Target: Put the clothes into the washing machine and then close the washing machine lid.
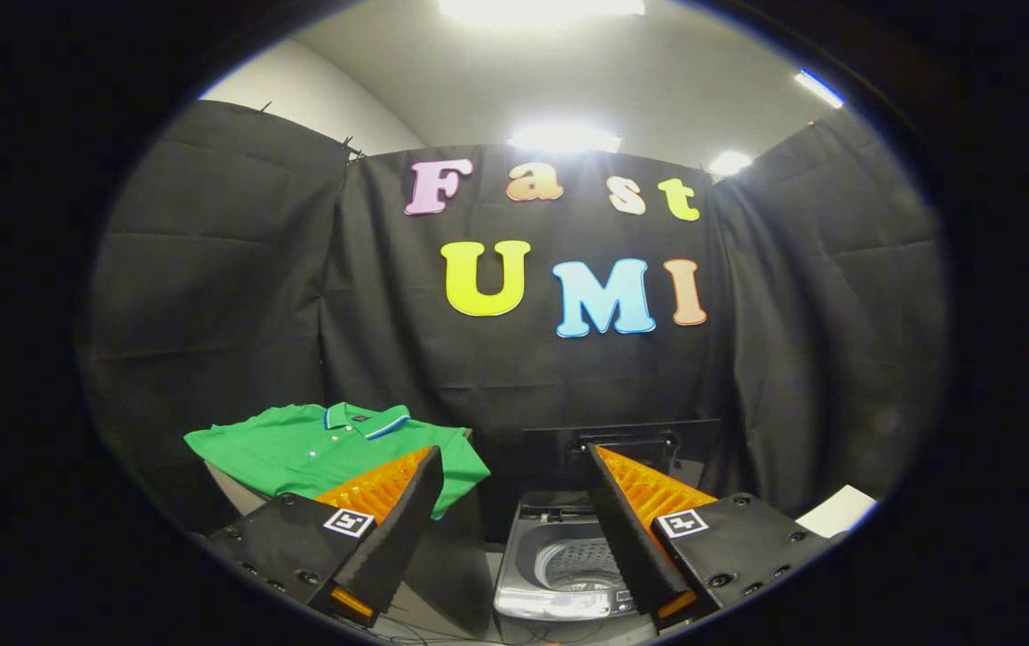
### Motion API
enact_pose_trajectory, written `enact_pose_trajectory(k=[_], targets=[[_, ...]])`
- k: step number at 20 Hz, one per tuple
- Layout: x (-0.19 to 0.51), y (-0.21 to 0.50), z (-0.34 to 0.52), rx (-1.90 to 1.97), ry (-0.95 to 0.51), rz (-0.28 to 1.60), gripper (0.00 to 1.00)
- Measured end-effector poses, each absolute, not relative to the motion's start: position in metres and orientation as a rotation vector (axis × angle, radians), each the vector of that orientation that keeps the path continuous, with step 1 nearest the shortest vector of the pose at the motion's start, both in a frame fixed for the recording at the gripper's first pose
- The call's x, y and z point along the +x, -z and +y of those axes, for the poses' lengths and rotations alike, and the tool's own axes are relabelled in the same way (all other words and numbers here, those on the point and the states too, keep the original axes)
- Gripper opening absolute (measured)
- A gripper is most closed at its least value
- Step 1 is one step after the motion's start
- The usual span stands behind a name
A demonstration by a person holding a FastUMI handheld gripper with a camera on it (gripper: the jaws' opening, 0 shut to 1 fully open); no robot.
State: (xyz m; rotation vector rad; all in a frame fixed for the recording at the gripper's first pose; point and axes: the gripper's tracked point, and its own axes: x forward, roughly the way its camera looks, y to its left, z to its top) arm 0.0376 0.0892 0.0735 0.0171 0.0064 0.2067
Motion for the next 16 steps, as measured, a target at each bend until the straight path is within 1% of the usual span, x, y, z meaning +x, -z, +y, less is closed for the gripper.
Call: enact_pose_trajectory(k=[6,16], targets=[[0.049,-0.081,0.126,0.018,-0.279,0.022,0.99],[0.066,-0.073,0.2,0.029,-0.382,0.116,0.98]])
